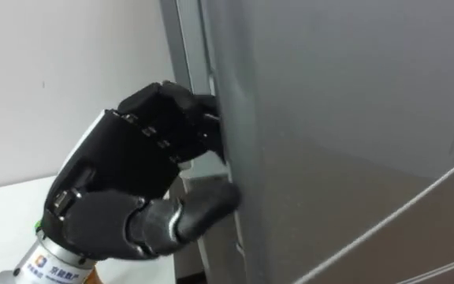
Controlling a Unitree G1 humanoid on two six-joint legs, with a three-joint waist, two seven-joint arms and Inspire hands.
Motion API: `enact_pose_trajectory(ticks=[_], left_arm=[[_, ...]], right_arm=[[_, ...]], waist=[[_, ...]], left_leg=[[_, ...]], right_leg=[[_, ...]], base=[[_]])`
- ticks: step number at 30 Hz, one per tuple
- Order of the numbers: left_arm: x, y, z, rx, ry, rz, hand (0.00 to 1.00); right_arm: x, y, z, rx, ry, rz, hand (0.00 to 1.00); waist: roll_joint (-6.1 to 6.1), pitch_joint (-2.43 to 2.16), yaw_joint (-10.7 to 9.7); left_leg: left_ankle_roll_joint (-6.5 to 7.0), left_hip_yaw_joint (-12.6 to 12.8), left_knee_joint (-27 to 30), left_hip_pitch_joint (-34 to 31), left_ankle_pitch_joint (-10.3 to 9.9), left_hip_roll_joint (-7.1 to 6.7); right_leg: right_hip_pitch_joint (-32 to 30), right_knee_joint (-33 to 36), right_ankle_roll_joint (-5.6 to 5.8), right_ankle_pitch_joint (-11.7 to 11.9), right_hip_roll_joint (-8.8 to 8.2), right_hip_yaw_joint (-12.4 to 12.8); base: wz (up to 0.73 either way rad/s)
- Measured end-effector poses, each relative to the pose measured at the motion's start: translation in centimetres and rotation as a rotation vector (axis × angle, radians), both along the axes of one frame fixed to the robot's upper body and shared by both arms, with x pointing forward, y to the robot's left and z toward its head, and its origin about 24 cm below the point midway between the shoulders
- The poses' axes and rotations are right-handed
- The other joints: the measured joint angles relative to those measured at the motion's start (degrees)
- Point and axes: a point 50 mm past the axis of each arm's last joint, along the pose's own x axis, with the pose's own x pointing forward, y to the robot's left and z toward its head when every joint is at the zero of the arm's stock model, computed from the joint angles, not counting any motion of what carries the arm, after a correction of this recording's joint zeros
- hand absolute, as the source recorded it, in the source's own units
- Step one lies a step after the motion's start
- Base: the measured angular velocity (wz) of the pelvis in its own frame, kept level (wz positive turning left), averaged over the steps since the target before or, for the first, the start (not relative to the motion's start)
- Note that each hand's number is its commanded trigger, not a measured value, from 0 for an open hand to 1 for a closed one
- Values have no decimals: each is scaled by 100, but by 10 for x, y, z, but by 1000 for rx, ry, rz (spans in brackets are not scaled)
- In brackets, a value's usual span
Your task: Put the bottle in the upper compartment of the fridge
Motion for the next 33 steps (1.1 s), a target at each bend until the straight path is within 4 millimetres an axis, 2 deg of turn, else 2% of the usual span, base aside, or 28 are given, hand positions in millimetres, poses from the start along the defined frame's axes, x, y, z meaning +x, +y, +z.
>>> enact_pose_trajectory(ticks=[9,22,33], left_arm=[[-4,-13,-6,81,3,-74,0],[-5,-14,-10,128,9,-103,0],[-1,-22,-9,172,-15,-172,0]], right_arm=[[1,0,0,1,-3,0,0],[3,1,0,-1,-9,7,0],[2,1,0,18,-15,-21,0]], waist=[[-1,3,-40],[-17,14,-156],[1,32,-172]], left_leg=[[0,67,-1,-16,0,2],[0,153,-14,-21,0,6],[0,411,-14,31,0,14]], right_leg=[[-38,-14,-1,-1,0,44],[-84,-8,-1,-1,-1,50],[-118,-2,-1,0,5,204]], base=[[-3],[-4],[-6]])
